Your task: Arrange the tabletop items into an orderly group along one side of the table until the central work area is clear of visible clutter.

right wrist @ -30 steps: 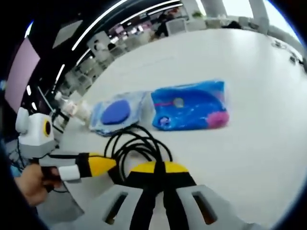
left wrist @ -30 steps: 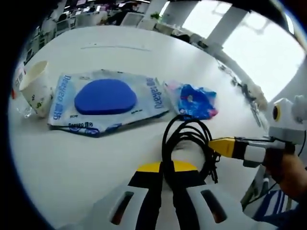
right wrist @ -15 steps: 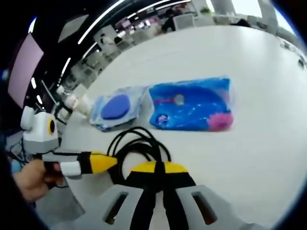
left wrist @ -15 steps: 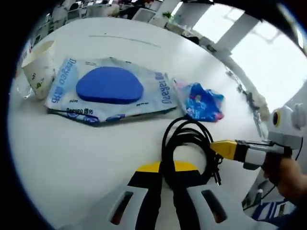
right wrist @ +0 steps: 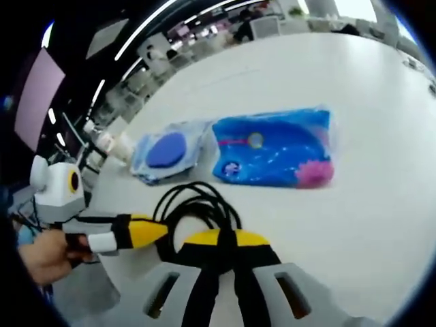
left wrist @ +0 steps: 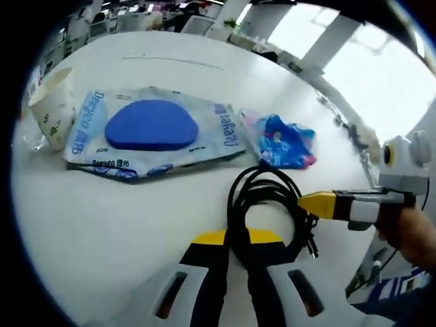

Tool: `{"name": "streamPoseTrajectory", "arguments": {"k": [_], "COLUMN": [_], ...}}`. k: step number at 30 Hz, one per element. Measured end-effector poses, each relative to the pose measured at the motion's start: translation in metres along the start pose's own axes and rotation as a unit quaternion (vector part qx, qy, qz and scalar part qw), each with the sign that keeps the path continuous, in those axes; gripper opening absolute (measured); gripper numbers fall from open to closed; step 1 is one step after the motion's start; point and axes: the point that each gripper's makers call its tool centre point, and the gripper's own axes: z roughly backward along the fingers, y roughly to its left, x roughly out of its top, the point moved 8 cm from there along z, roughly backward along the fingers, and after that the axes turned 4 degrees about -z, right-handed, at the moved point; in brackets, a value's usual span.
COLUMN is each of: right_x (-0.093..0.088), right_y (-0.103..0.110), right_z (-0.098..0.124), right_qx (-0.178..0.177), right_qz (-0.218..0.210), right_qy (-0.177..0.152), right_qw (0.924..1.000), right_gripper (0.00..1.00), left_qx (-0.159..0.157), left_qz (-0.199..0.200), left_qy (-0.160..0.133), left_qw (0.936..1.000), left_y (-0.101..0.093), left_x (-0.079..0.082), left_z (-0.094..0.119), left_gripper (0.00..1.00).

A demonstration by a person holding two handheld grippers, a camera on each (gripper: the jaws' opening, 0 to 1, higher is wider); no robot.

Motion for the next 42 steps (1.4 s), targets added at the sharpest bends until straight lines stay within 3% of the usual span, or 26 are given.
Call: {"name": "streamPoseTrajectory", "arguments": {"k": [3, 9, 12, 16, 17, 20, 21, 24, 30, 35, 39, 42], "right_x": [0.0, -0.001, 0.0, 0.001, 0.001, 0.006, 0.009, 0.014, 0.015, 0.01, 0.002, 0.001], "right_y": [-0.004, -0.003, 0.0, 0.007, 0.008, 0.013, 0.014, 0.017, 0.029, 0.035, 0.035, 0.039], "right_z": [0.0, 0.0, 0.002, 0.004, 0.004, 0.006, 0.008, 0.01, 0.021, 0.027, 0.036, 0.044], "right_qx": [-0.006, 0.002, 0.003, 0.02, 0.022, 0.03, 0.021, 0.017, 0.036, 0.046, 0.039, 0.045], "right_qz": [0.004, 0.024, 0.052, 0.081, 0.083, 0.1, 0.122, 0.152, 0.156, 0.154, 0.136, 0.129], "right_qy": [-0.003, -0.013, -0.02, -0.029, -0.032, -0.059, -0.073, -0.099, -0.123, -0.132, -0.126, -0.142], "right_qw": [1.0, 0.9996, 0.9985, 0.9961, 0.9958, 0.9927, 0.9896, 0.9832, 0.9794, 0.9781, 0.982, 0.9804], "right_gripper": [0.1, 0.13, 0.19, 0.22, 0.24, 0.33, 0.4, 0.61, 0.78, 0.99, 1.0, 1.0], "left_qx": [-0.004, -0.015, -0.017, -0.003, -0.006, -0.013, -0.008, -0.004, 0.012, 0.01, 0.006, 0.014], "left_qz": [0.0, -0.01, -0.009, -0.022, -0.024, -0.03, -0.033, -0.05, -0.059, -0.022, -0.041, -0.07], "left_qy": [0.004, 0.011, 0.001, -0.013, -0.018, -0.038, -0.043, -0.056, -0.088, -0.073, -0.087, -0.066], "left_qw": [1.0, 0.9998, 0.9998, 0.9997, 0.9995, 0.9987, 0.9985, 0.9972, 0.9943, 0.997, 0.9954, 0.9952], "left_y": [0.001, 0.0, 0.001, 0.003, 0.003, 0.006, 0.008, 0.014, 0.03, 0.041, 0.045, 0.055], "left_x": [0.001, 0.001, 0.005, 0.01, 0.01, 0.011, 0.01, 0.007, 0.006, 0.004, 0.002, -0.007], "left_z": [0.0, 0.001, 0.002, 0.008, 0.01, 0.02, 0.022, 0.033, 0.058, 0.08, 0.103, 0.122], "left_gripper": [0.09, 0.12, 0.23, 0.49, 0.51, 0.51, 0.52, 0.63, 0.84, 0.98, 1.0, 1.0]}}
